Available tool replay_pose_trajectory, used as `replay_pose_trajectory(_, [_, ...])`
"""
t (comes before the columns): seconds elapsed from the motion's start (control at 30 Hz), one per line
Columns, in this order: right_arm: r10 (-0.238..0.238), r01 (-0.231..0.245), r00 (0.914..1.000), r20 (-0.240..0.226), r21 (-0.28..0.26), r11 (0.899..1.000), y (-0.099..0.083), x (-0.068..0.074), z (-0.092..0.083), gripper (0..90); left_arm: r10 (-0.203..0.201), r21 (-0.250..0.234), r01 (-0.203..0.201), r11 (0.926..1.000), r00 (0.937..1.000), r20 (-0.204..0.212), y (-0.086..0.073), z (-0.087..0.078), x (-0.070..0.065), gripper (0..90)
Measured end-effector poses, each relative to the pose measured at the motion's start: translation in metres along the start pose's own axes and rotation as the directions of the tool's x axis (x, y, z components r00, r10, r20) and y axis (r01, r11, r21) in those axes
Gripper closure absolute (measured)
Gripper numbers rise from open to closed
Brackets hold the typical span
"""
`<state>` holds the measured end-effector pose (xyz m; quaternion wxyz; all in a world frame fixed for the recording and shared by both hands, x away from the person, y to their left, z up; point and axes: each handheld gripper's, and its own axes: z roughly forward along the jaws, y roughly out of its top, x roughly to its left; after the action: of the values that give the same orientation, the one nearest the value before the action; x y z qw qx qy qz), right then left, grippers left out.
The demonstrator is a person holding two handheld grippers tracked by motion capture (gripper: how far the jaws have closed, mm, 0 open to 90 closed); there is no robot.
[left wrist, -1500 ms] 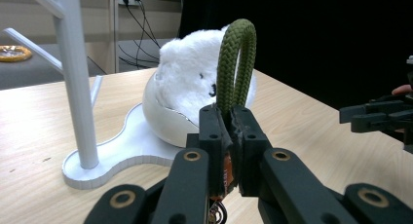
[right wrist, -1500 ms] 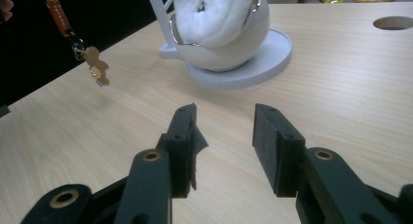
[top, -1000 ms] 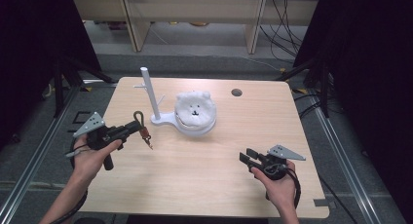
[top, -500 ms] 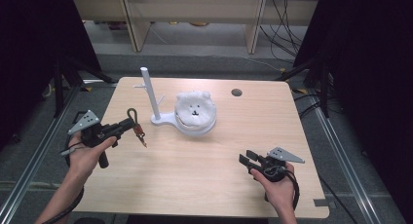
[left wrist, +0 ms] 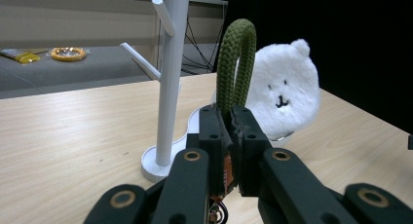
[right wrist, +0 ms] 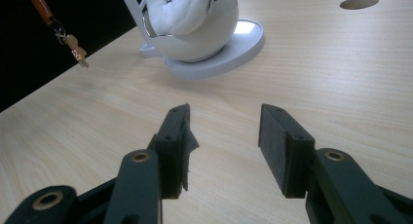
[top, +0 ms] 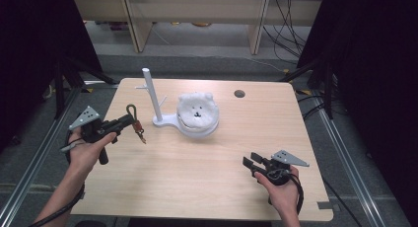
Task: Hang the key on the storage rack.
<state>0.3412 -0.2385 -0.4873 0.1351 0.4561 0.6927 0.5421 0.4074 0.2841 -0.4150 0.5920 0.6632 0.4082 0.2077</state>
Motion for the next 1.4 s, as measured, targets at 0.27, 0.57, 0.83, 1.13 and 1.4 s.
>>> replay_pose_trajectory(0.27, [-0.018,0.018,0.9998,0.004,-0.016,1.000,0.004,0.003,-0.001,55.9,-0.002,0.002,0.002,1.0000,0.9998,-0.019,0.004,0.004,0.006,84.1])
replay_pose_trajectory(0.57, [0.000,0.000,1.0000,-0.005,-0.020,1.000,0.004,0.003,-0.002,54.2,0.005,0.012,-0.005,0.9999,0.9997,-0.023,0.010,0.010,0.011,84.1])
replay_pose_trajectory(0.83, [-0.006,0.006,1.0000,-0.007,-0.019,1.000,0.003,0.002,-0.001,54.0,0.002,0.013,-0.002,0.9999,0.9997,-0.025,0.015,0.015,0.014,84.1])
replay_pose_trajectory(1.13, [-0.002,0.002,1.0000,-0.001,-0.020,1.000,0.002,0.003,-0.002,53.7,0.001,0.019,0.000,0.9998,0.9995,-0.032,0.017,0.021,0.018,84.1])
replay_pose_trajectory(1.4, [0.020,-0.019,0.9998,0.010,-0.019,1.000,0.000,0.003,-0.003,53.6,-0.004,0.015,0.005,0.9999,0.9993,-0.038,0.021,0.027,0.020,84.1])
